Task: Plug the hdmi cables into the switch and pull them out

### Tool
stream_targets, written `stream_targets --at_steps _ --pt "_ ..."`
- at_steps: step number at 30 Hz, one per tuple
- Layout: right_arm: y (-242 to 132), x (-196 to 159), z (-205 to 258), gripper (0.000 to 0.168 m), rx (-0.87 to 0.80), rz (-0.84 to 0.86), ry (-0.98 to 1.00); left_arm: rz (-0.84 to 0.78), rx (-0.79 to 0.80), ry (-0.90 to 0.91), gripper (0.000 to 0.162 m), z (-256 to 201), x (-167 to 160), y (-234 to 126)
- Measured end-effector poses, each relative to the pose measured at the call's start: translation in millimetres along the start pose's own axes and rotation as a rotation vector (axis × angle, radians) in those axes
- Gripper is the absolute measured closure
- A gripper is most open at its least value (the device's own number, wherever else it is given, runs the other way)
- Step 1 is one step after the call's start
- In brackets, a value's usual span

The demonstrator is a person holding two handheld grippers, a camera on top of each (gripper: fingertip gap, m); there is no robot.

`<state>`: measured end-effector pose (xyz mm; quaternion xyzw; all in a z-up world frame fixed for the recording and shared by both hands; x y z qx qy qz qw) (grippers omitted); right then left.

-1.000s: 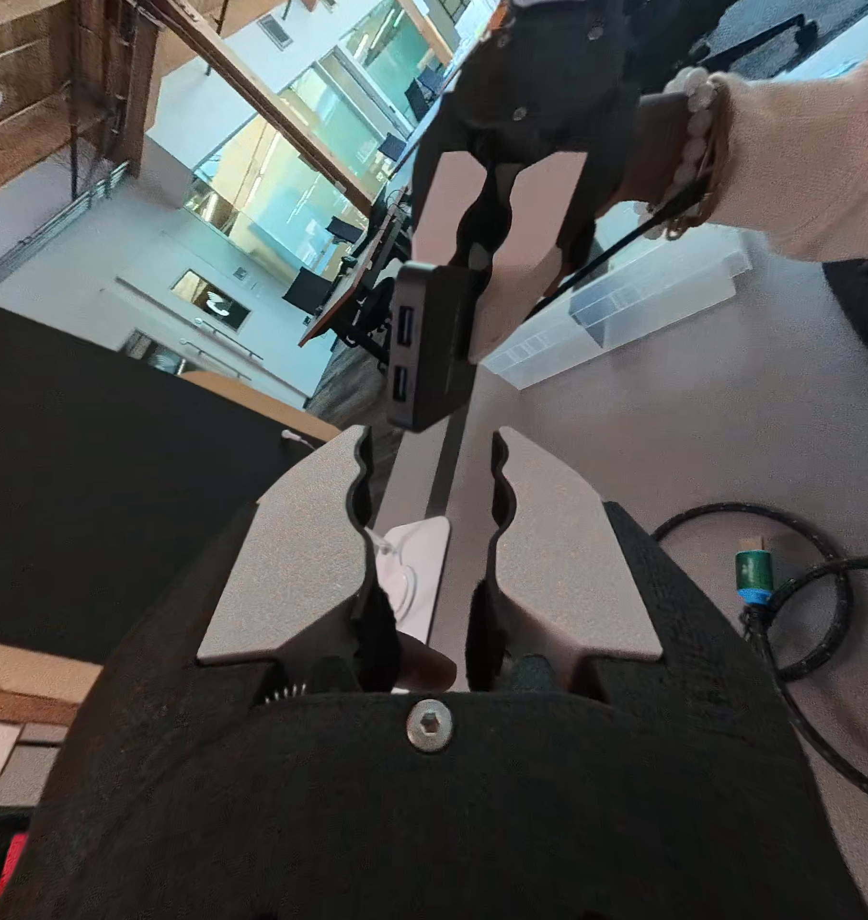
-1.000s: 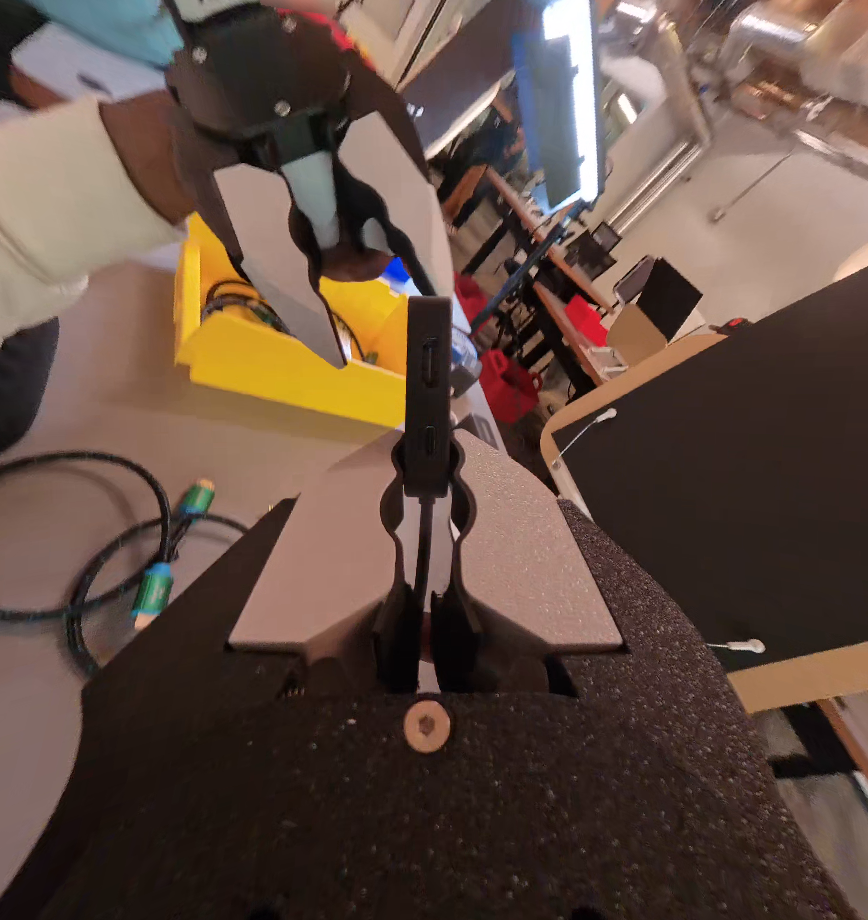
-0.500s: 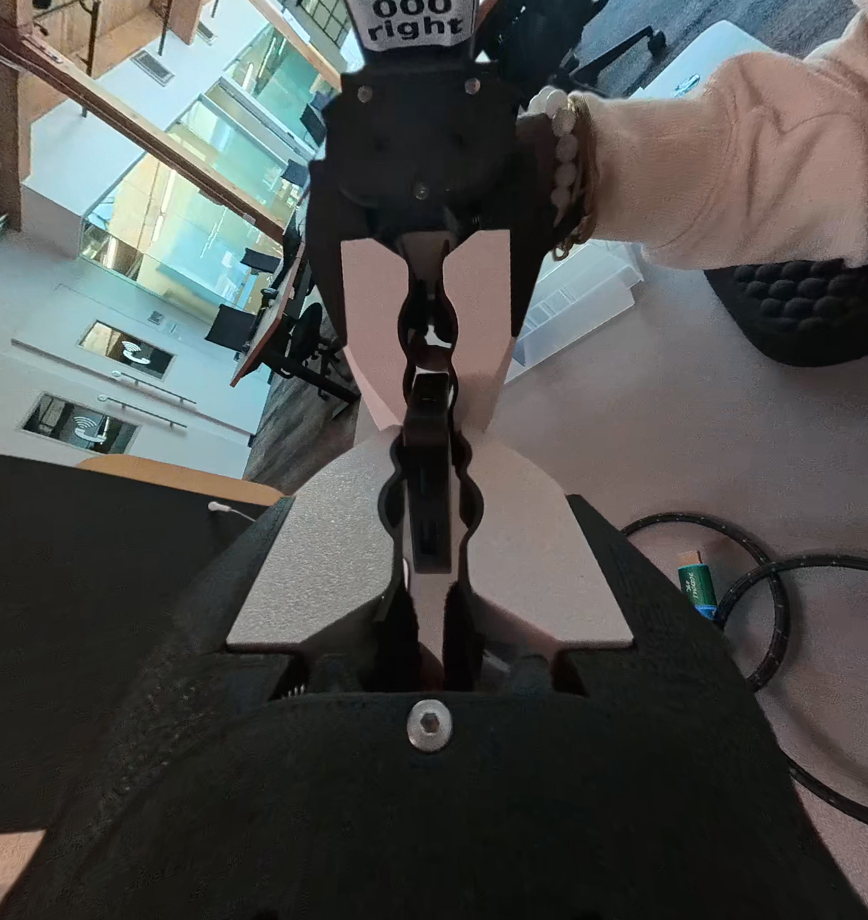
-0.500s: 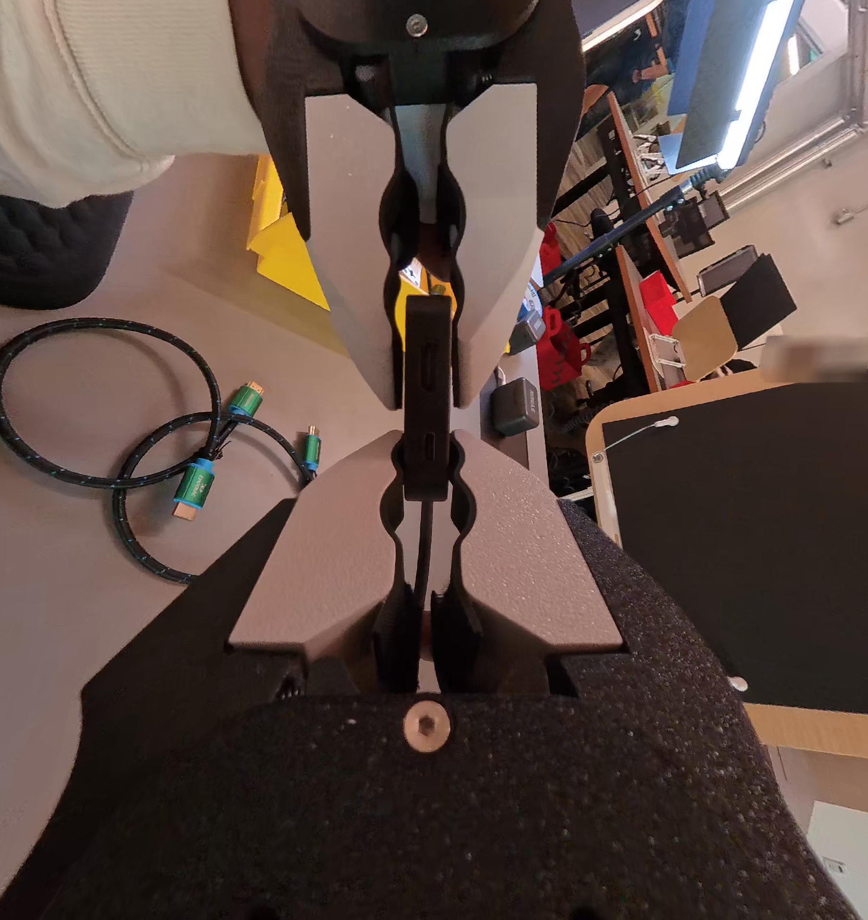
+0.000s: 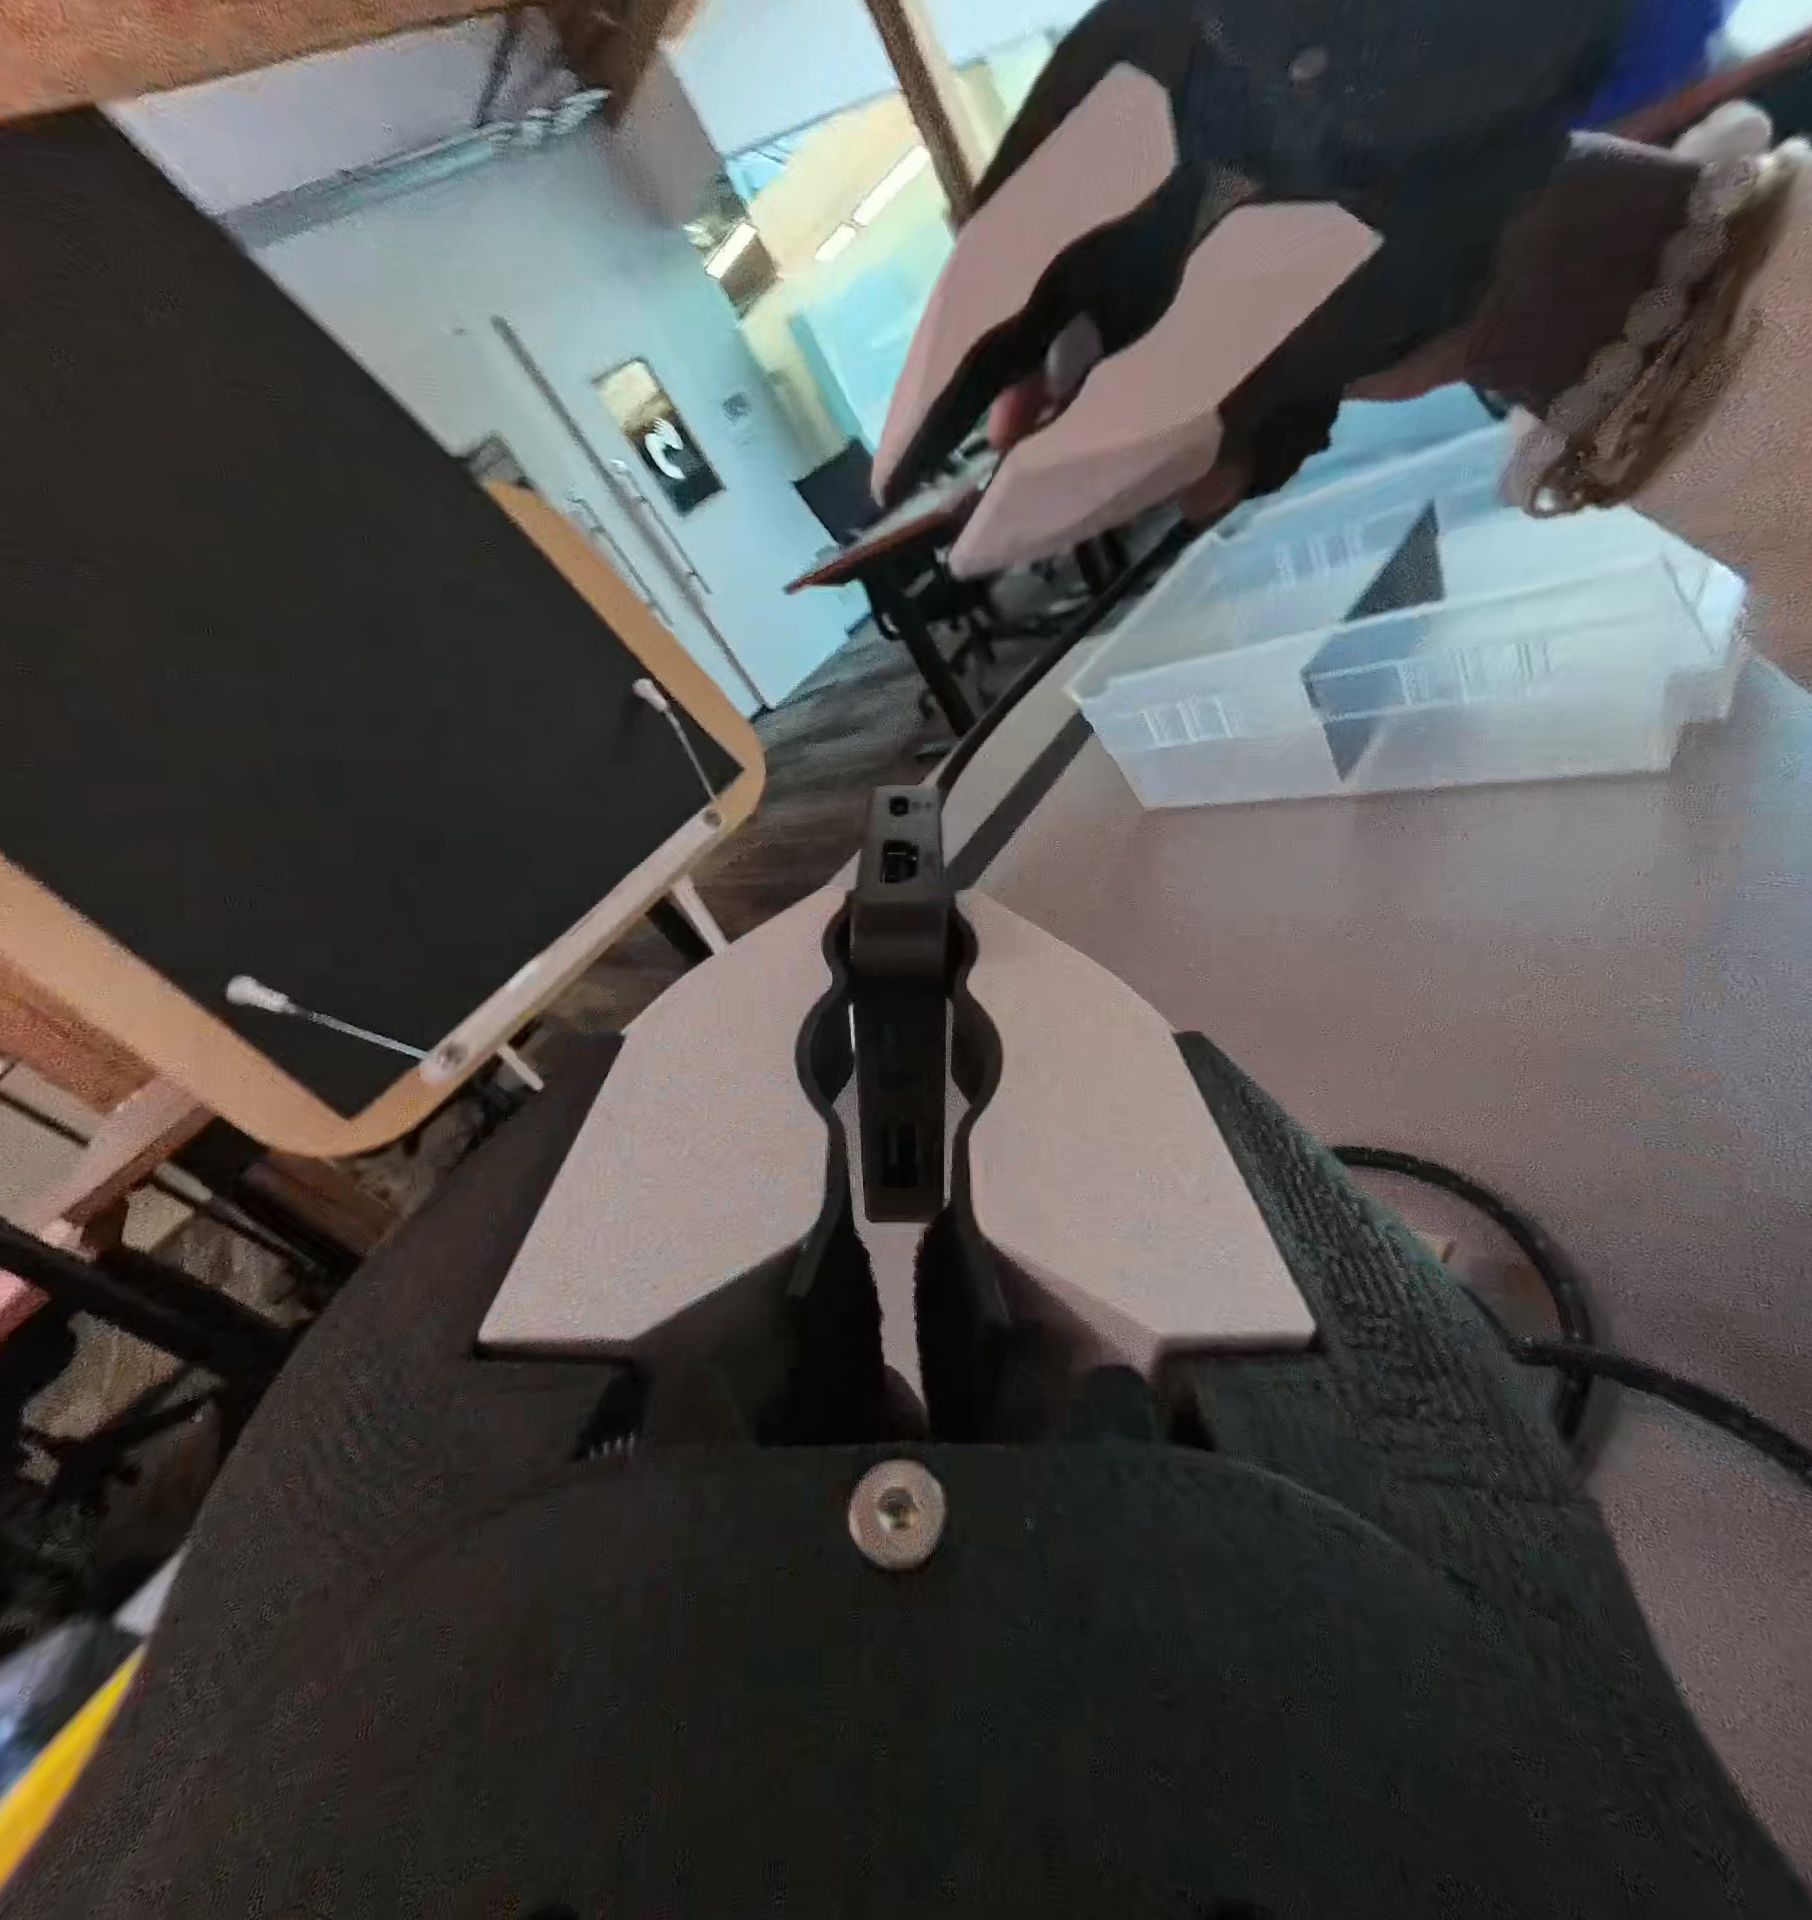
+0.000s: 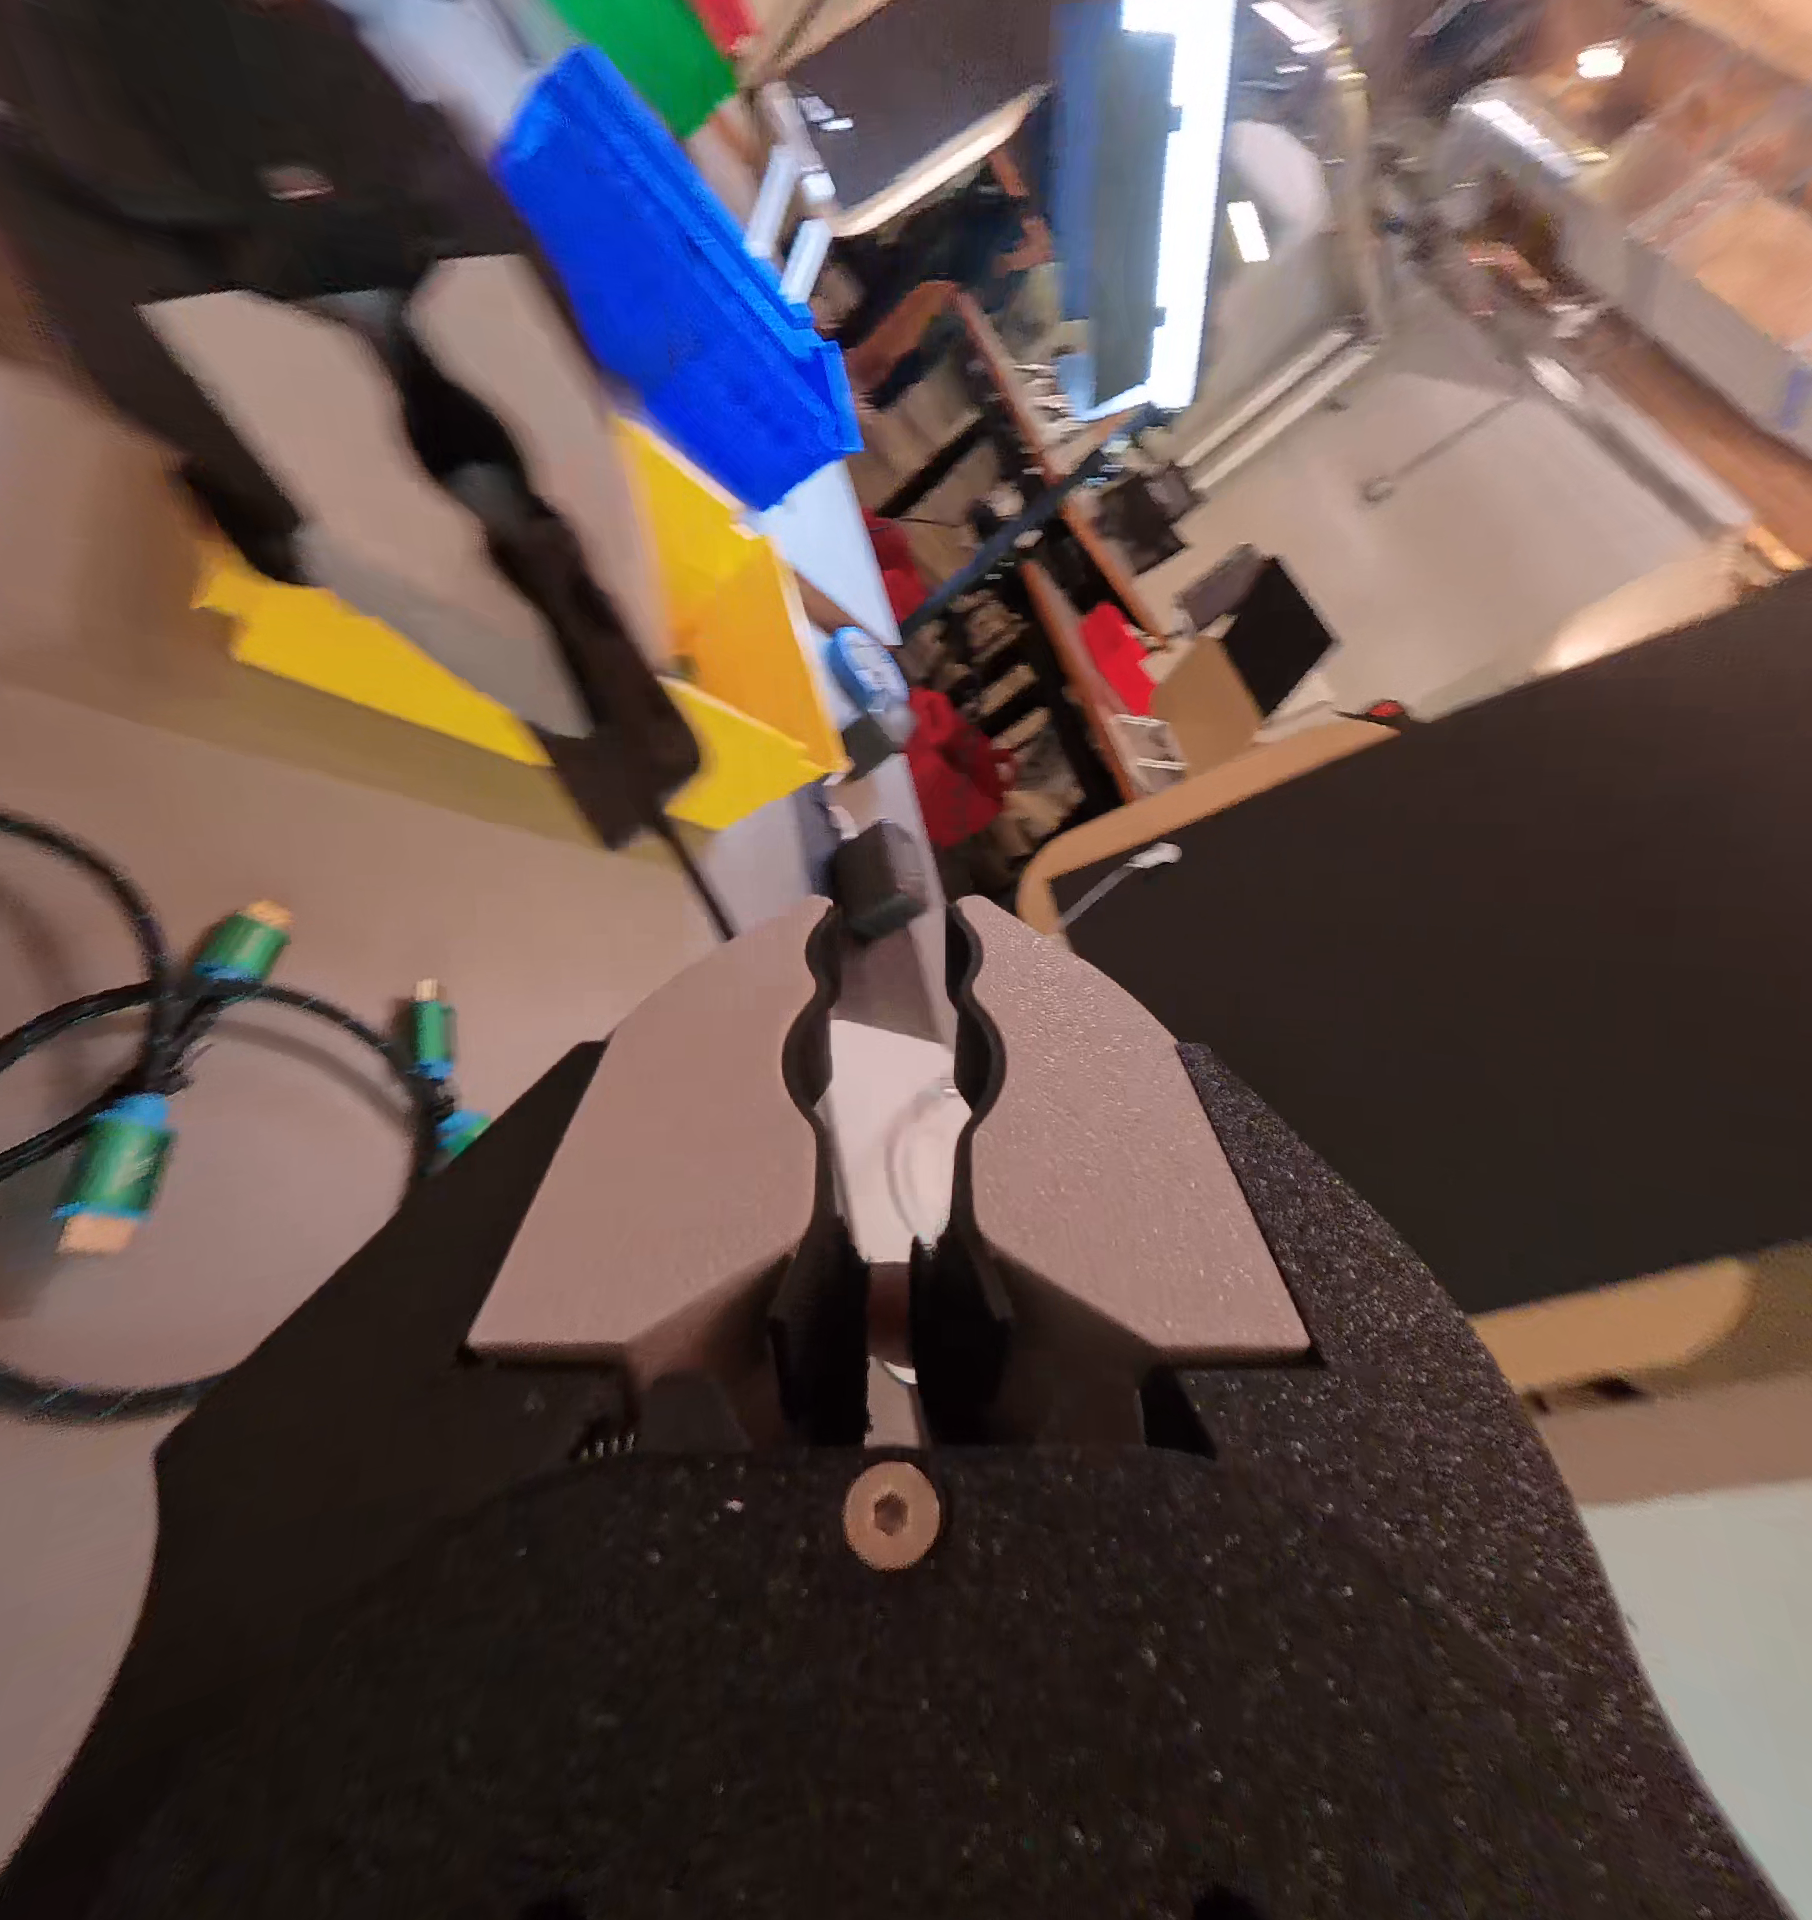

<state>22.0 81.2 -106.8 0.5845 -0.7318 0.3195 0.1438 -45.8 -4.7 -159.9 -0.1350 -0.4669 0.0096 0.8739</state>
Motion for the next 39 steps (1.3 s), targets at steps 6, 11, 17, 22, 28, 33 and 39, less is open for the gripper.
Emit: stream_targets --at_steps 6,11,17,22,28,33,39 --pt "-24 -10 -51 0.151 -0.280 -0.089 0.251 -0.305 0.257 -0.388 0.148 -6 -41 -34" --pt "-7 -11 -36 0.146 -0.049 -0.087 0.419 -0.336 0.410 -0.327 0.148 1 -43 -46" --pt "19 -33 81 0.129 0.483 0.174 0.506 -0.364 0.418 -0.466 0.148 13 -52 -55" --pt "43 -74 178 0.139 0.624 0.364 0.579 -0.384 0.405 -0.494 0.148 16 -54 -59" --pt "56 -86 211 0.151 0.643 0.480 0.373 -0.363 0.402 -0.468 0.148 16 -54 -56" --pt "15 -85 192 0.153 0.579 0.368 -0.008 -0.352 0.402 -0.468 0.148 19 -56 -56" --pt "-46 -62 157 0.155 0.590 0.124 -0.003 -0.336 0.401 -0.461 0.148 21 -58 -54"
Point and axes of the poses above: each gripper's, where its closed fingertips meet, y out along the fingers, x out of its top, z = x × y across the jaws, the point moved 3 cm from there along -y, back along the fingers, and after that the axes turned 14 degrees about z, right-handed, at the moved point
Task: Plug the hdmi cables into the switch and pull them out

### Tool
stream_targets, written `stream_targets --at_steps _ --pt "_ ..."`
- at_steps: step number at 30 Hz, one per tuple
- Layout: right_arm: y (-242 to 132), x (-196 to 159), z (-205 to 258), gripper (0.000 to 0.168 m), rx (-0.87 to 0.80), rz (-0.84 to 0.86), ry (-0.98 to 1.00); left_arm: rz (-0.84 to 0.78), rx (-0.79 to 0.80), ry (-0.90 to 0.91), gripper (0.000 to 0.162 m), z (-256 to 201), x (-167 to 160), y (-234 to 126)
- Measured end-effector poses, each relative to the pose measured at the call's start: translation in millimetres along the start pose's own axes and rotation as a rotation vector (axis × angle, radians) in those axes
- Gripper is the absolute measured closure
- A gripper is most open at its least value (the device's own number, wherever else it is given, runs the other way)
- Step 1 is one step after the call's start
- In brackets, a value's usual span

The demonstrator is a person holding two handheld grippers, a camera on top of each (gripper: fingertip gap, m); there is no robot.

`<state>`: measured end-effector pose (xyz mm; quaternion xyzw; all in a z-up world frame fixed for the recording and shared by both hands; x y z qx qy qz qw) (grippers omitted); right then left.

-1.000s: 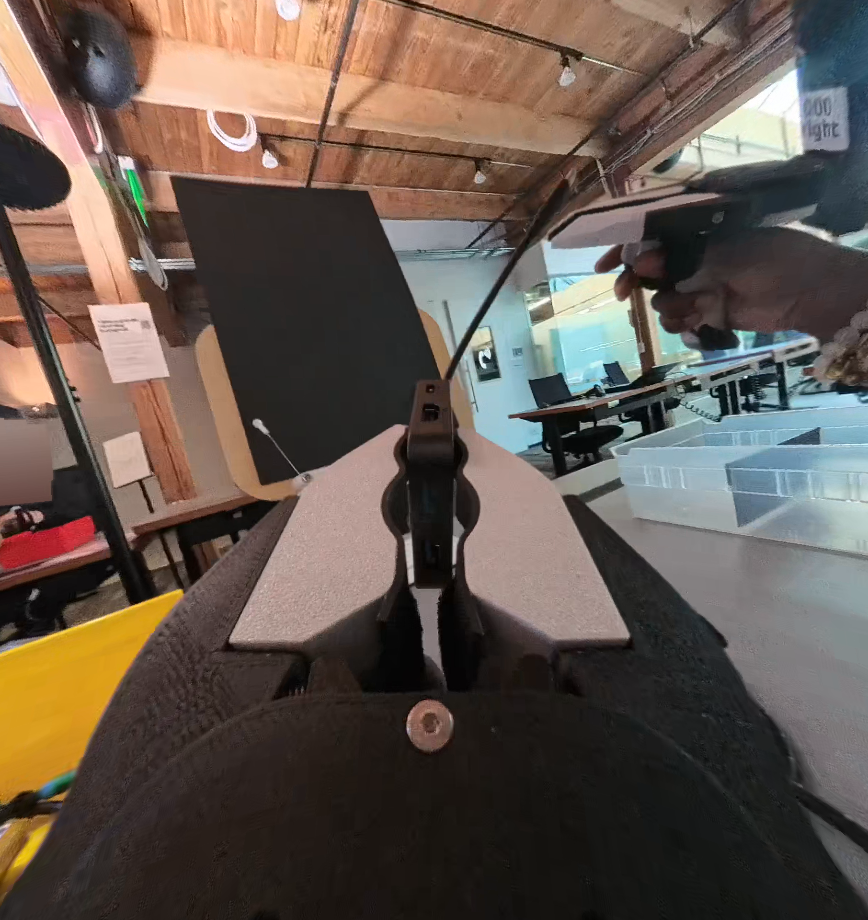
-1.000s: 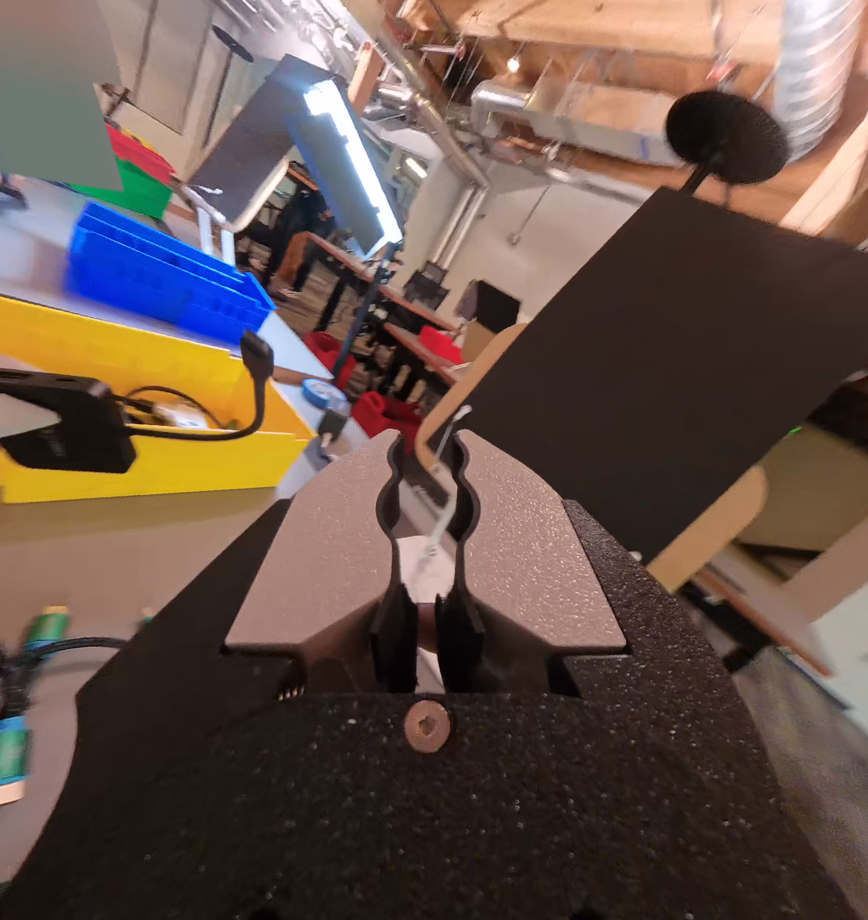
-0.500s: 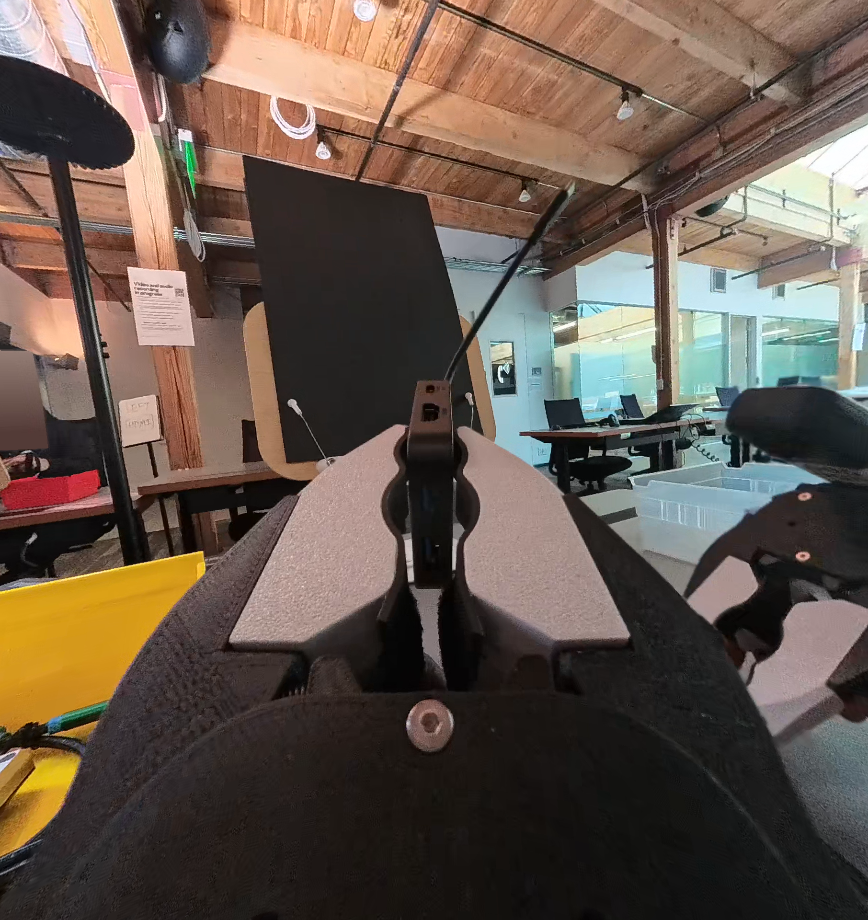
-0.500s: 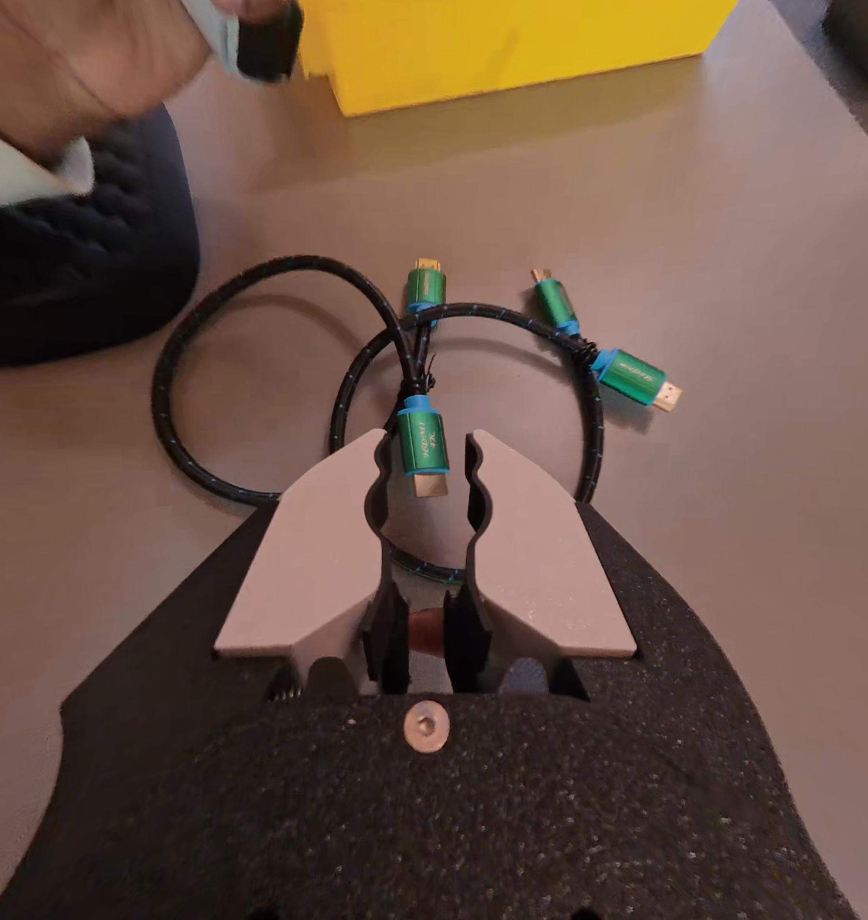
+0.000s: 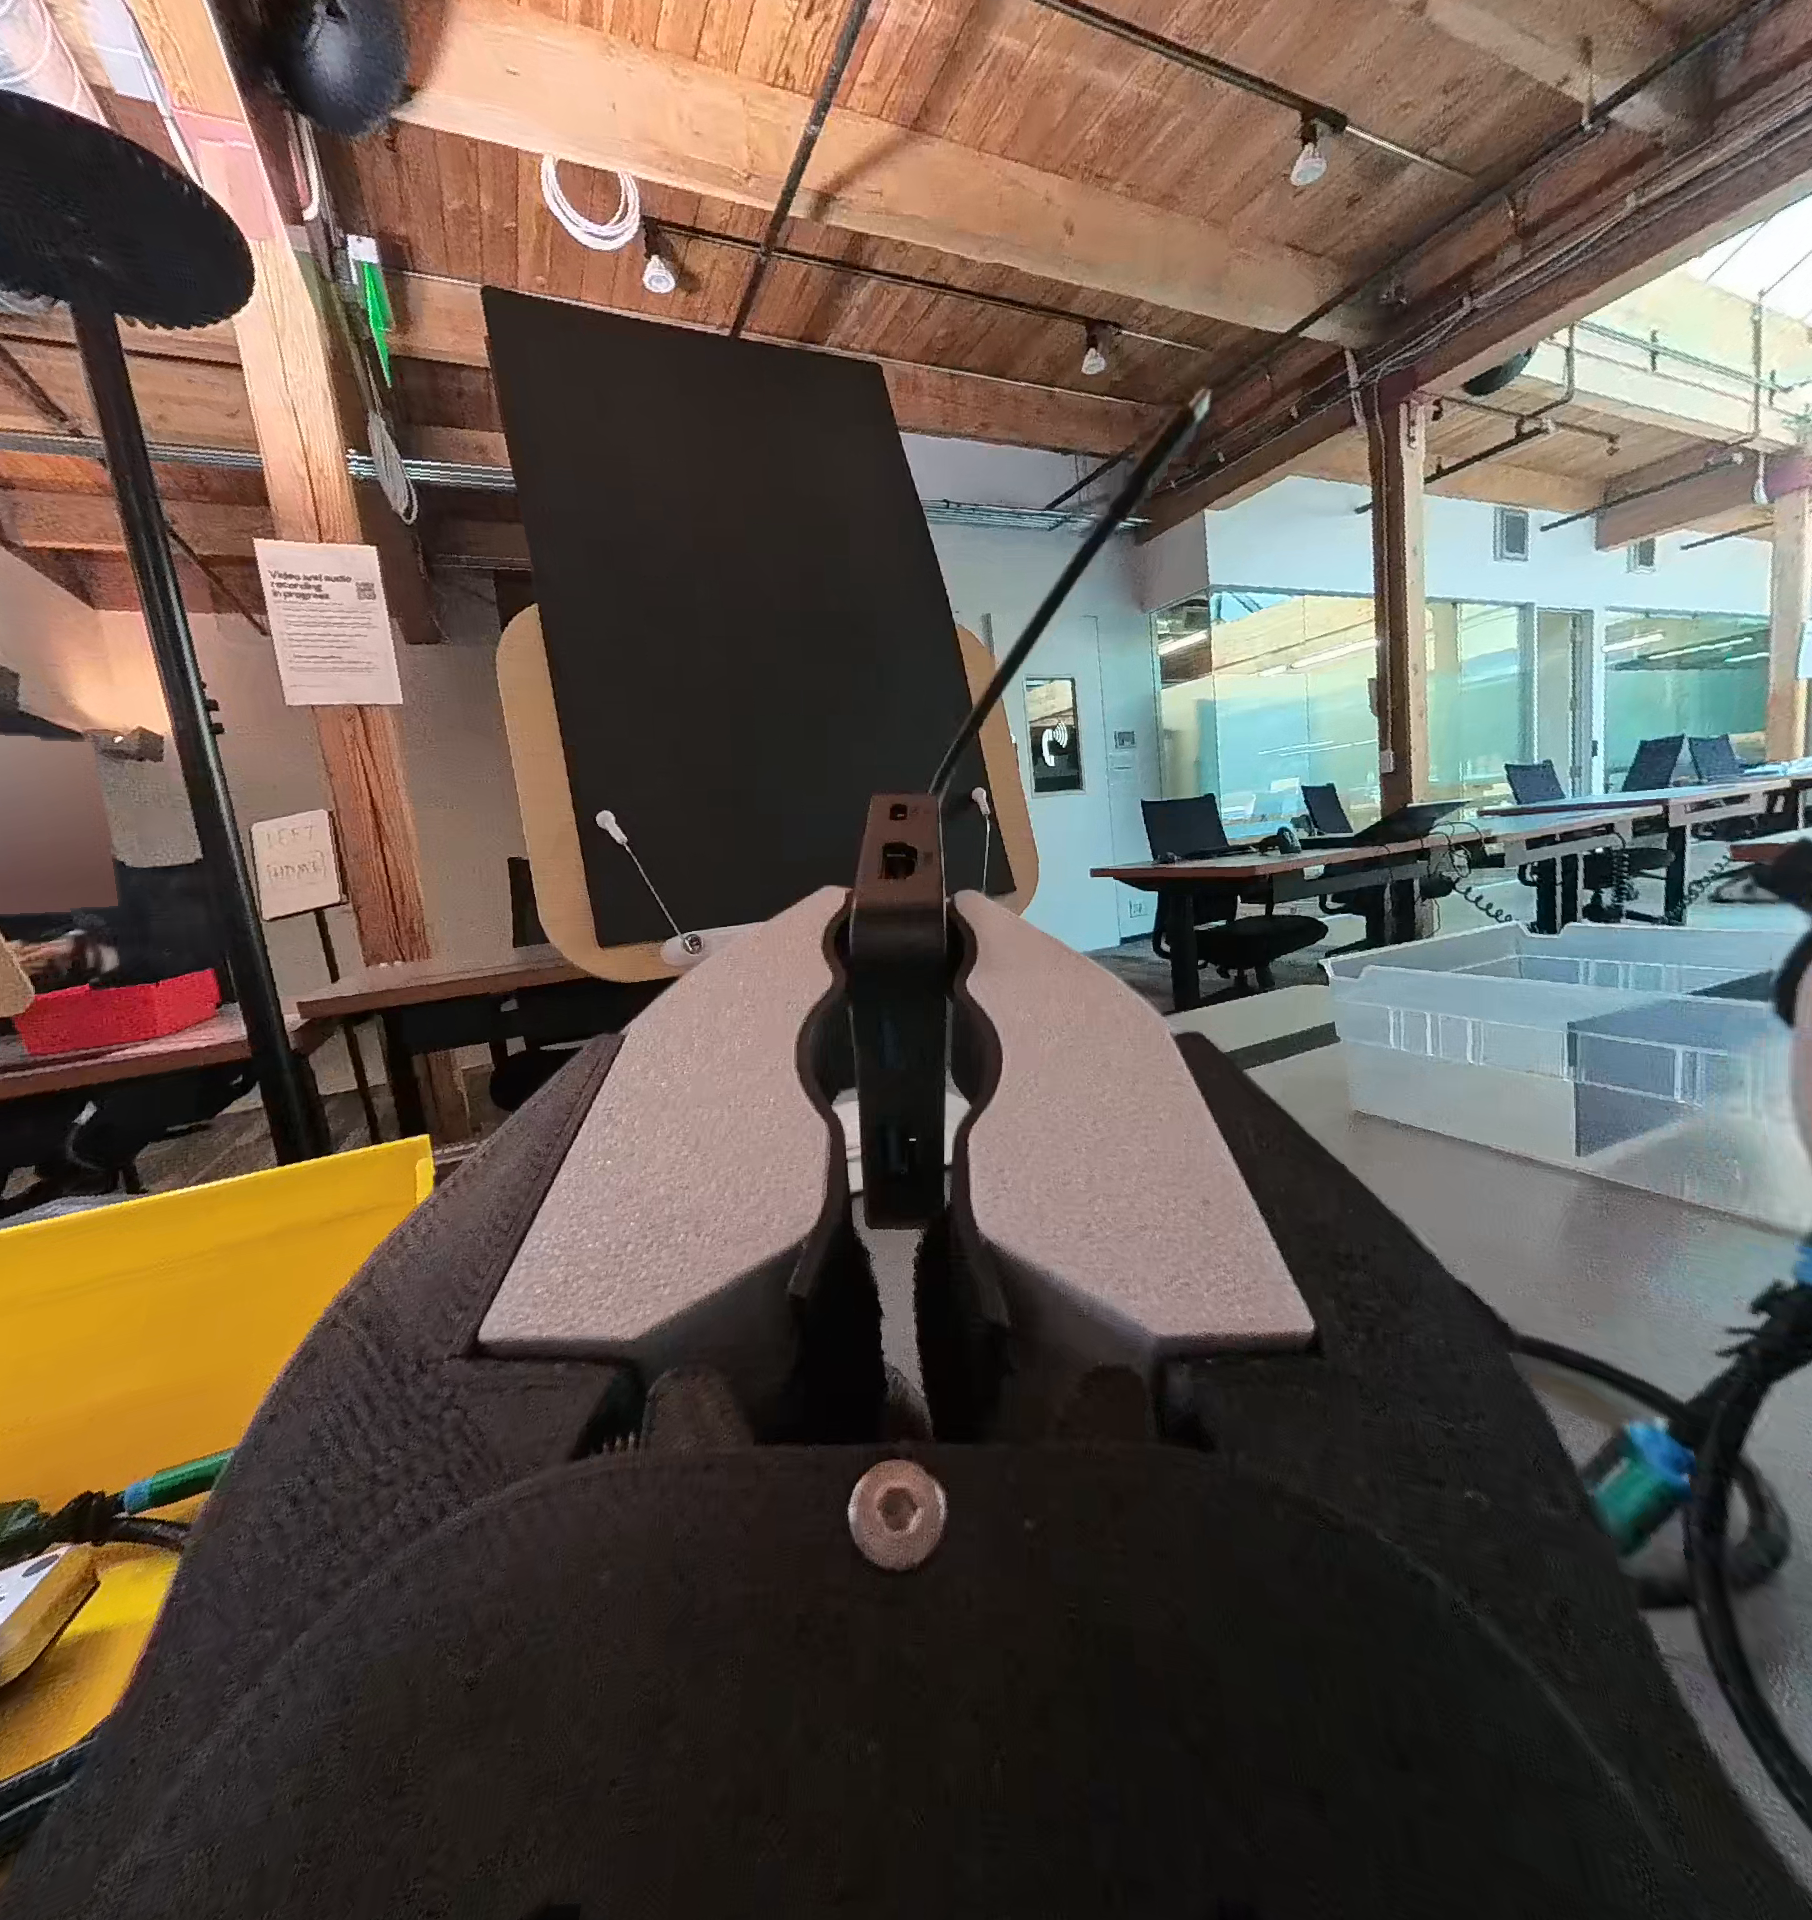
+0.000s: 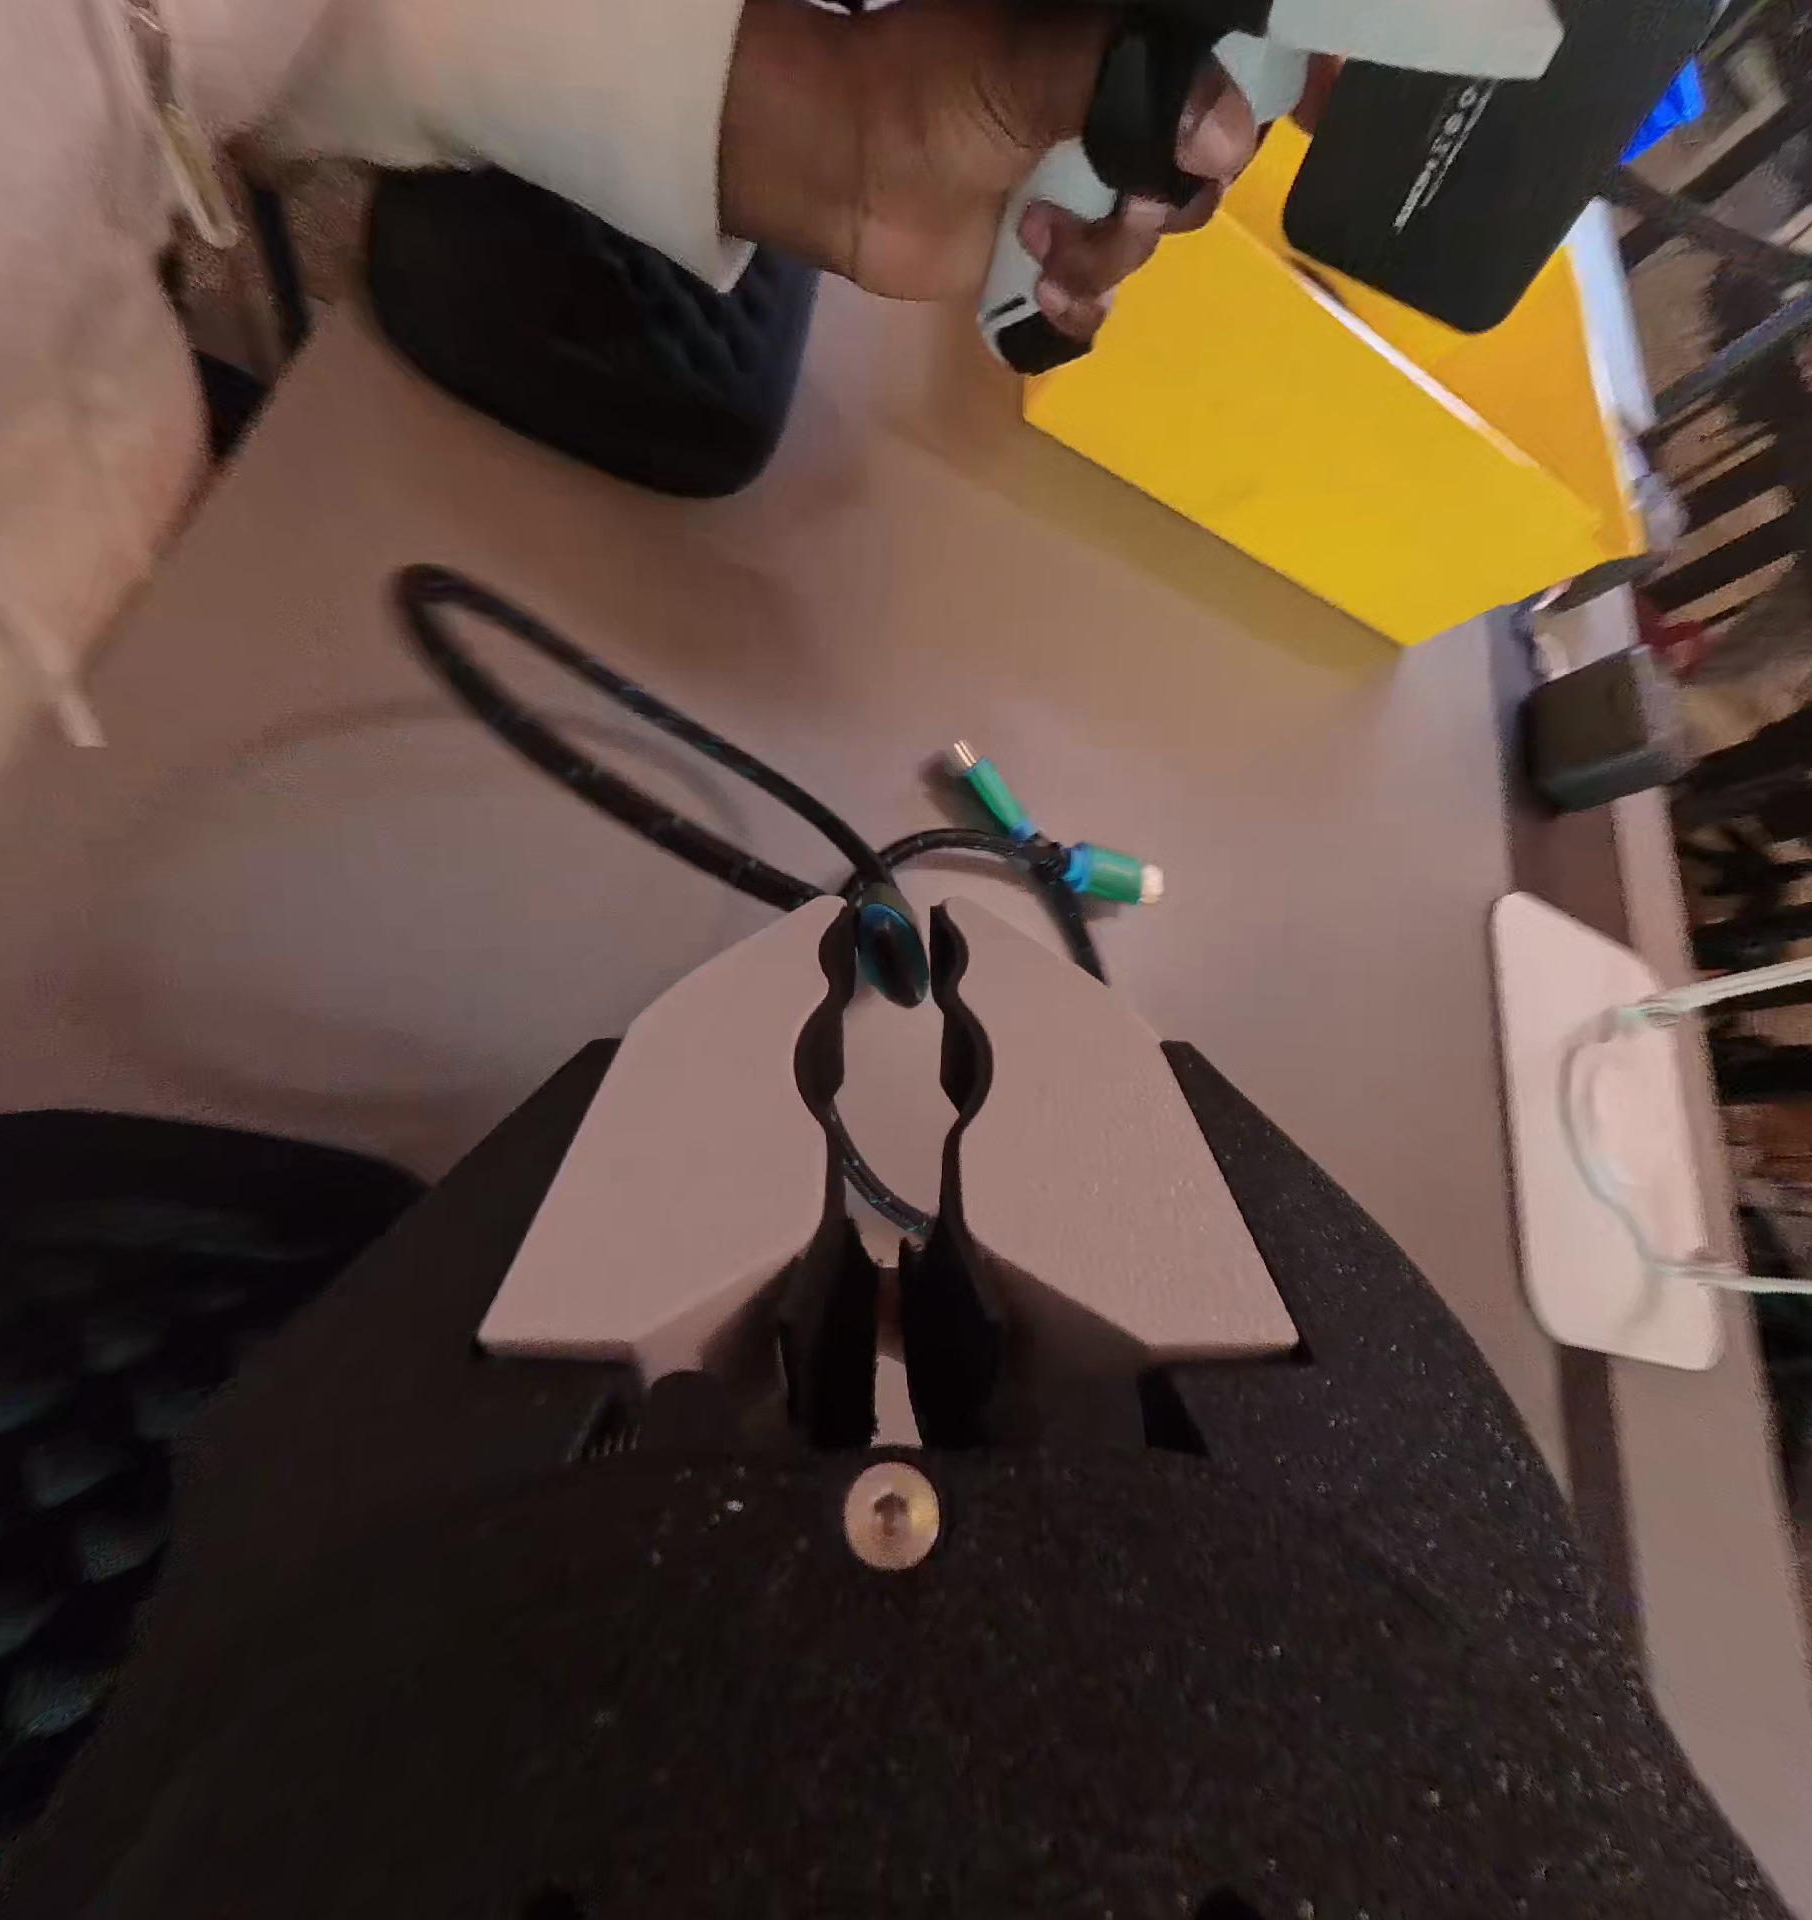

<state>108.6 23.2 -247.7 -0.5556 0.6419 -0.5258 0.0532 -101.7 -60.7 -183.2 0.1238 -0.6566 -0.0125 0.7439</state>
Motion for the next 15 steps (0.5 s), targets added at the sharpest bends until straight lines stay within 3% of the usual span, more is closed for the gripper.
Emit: stream_targets --at_steps 4,8,11,15 --pt "-1 -30 5 0.140 0.063 0.158 0.105 0.017 0.001 0.008 0.148 0 -5 3" --pt "10 -29 3 0.154 0.005 0.100 0.195 0.033 0.004 0.034 0.148 -1 -8 5" --pt "22 -42 11 0.153 0.013 0.192 0.266 0.048 0.008 0.046 0.148 -1 -11 6" --pt "36 -62 3 0.137 -0.062 0.284 0.461 0.057 -0.011 0.034 0.148 -4 -13 8"
Point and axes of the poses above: each gripper's, where its closed fingertips meet, y out along the fingers, x out of its top, z = x × y across the jaws, the point moved 3 cm from there along -y, back along the fingers, and after that the axes turned 14 degrees about z, right-handed, at the moved point
